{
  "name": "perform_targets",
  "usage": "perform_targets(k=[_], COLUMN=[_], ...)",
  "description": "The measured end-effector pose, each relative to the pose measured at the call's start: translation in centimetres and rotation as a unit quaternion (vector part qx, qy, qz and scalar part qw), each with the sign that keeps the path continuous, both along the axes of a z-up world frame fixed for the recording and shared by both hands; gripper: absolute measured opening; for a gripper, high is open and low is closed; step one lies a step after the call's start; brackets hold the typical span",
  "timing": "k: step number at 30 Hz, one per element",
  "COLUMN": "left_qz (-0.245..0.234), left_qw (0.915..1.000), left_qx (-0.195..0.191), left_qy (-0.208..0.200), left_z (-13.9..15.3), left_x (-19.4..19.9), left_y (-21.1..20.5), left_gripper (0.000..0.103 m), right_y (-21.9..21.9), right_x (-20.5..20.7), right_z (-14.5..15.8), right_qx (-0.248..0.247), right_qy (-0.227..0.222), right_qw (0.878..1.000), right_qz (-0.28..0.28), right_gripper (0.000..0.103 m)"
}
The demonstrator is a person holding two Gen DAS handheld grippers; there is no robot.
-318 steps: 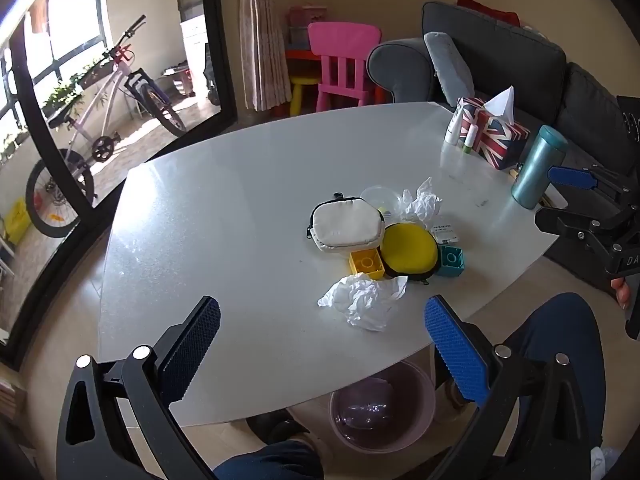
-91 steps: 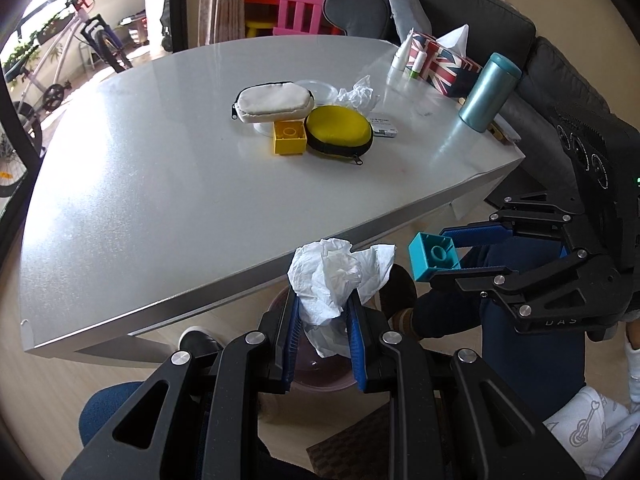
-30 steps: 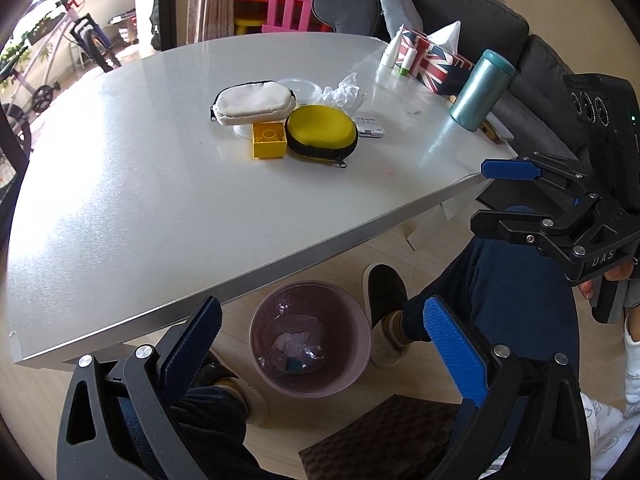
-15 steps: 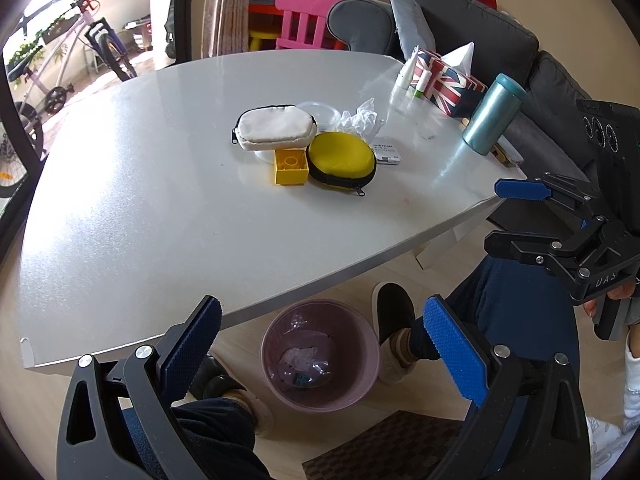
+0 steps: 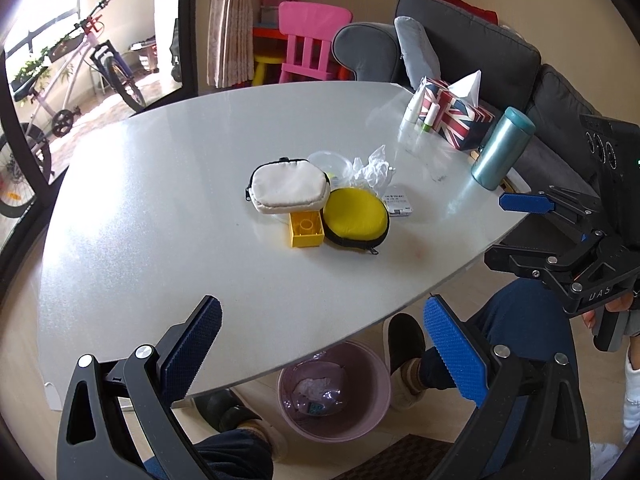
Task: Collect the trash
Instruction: 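Move both tools back up over the table, then grasp the beige zippered pouch with the left tool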
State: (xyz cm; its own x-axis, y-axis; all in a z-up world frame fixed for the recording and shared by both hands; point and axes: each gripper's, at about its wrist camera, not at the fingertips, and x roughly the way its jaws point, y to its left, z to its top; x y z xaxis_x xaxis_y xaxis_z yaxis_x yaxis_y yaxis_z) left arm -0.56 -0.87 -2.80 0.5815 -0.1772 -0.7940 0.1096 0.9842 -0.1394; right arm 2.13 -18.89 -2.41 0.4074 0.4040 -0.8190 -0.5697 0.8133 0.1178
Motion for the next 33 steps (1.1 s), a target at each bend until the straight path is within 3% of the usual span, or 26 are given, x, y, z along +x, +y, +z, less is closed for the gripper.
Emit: perform_targets(k=[17,33], left_qz=[0.006,-0.004], left_qw=[1.0000,0.9986], left_qx=[0.007,0.020], left_qy=[-0.002,0.048], left_z=[0.1,-2.9], left_x=[5.5,11.5], left_y=[0.9,0.6], left_gripper=[0.097,0.097], right_y=[-0.4,-0.4], right_x=[5.1,8.7], right_z=[0.1,-1.7], right_qx=[-0.009,-0.017], right_qy=[-0.012,-0.001], right_qw=[0.999,0.998], right_qz=[-0.038,-0.054], right_gripper=[0.097,0.097])
